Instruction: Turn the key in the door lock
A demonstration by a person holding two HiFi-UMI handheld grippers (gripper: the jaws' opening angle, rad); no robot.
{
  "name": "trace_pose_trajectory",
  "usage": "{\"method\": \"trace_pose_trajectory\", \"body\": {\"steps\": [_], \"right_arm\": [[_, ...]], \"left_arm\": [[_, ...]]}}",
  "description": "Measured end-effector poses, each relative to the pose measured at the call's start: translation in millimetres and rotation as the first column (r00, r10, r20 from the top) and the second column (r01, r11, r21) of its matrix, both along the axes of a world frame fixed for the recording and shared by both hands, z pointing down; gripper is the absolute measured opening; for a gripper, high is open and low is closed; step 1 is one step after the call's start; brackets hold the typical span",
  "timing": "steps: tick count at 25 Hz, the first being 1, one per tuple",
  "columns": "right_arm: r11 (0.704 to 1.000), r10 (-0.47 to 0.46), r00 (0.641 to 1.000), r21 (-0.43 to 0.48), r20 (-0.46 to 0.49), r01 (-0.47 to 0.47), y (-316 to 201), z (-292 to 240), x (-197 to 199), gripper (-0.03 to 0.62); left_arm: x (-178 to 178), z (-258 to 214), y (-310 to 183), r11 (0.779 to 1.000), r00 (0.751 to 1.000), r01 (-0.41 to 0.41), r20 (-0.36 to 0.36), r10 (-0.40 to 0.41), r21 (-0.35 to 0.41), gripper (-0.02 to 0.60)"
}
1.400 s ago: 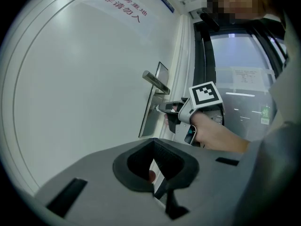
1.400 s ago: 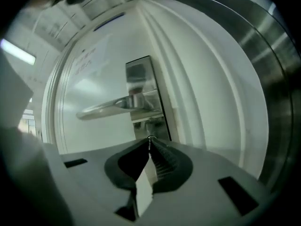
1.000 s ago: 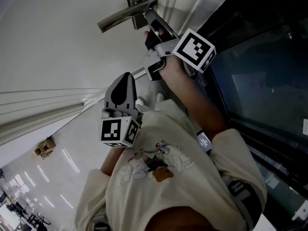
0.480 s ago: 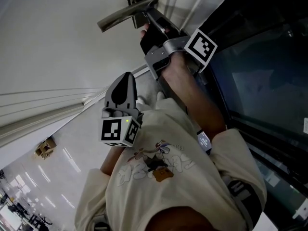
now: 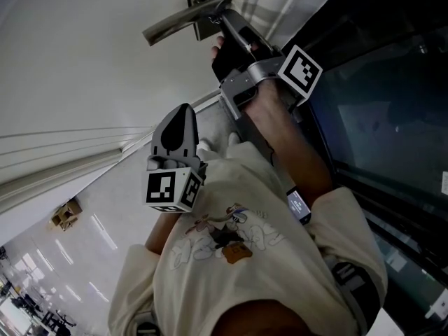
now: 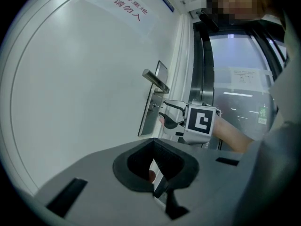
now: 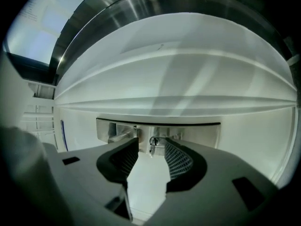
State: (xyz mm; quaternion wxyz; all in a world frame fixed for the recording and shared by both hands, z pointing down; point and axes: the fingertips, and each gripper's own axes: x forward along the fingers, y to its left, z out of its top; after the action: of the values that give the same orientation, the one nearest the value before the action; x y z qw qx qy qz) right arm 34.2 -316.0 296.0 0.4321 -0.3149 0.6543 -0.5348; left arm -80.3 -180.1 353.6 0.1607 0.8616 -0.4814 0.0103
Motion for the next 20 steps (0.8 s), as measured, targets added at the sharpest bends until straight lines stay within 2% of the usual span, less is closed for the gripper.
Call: {"method": "trace_pose_trajectory", "body": {"steps": [2,5,8,10,13,16,20], "right_arm": [[1.000,-0.025,0.999,0.015,-0.036,0.026,6.3,2.9,-0.1,0.176],[0.992,-0.090,0.982,0.074,-0.163,0.103,29.2,-1.4,8.8,0.230],[0.978,-0.071,0.925,0.155,-0.373,0.138,57.9,-14.4,13.9,0.217],[0.960,0.010,0.849,0.244,-0.528,0.140,77.5,-28.5,13.5,0.174],[0.902,0.134,0.703,0.380,-0.699,0.205,103.3,-47.2,-1.9,0.144],[0.863,0.257,0.556,0.447,-0.790,0.235,116.4,-48.6,-15.2,0.119],[0.859,0.396,0.341,0.475,-0.853,0.192,120.2,-25.9,-13.5,0.041]], "left_arm": [[-3.0,1.4,-2.3,1.000,1.000,0.001,0.001,-0.001,-0.001,0.006],[4.8,-2.2,0.3,1.000,1.000,-0.002,0.004,0.002,0.008,0.006],[4.9,-8.1,-1.0,1.000,1.000,-0.011,0.006,0.011,0.022,0.006],[3.0,-12.1,-2.3,0.999,1.000,-0.020,0.002,0.020,0.031,0.006],[-1.4,-18.5,-2.9,0.999,1.000,-0.022,0.006,0.021,0.033,0.006],[-4.3,-22.9,-5.4,0.999,1.000,-0.021,0.017,0.021,0.040,0.006],[0.0,-25.5,-5.0,0.998,0.999,-0.034,0.028,0.033,0.057,0.006]]}}
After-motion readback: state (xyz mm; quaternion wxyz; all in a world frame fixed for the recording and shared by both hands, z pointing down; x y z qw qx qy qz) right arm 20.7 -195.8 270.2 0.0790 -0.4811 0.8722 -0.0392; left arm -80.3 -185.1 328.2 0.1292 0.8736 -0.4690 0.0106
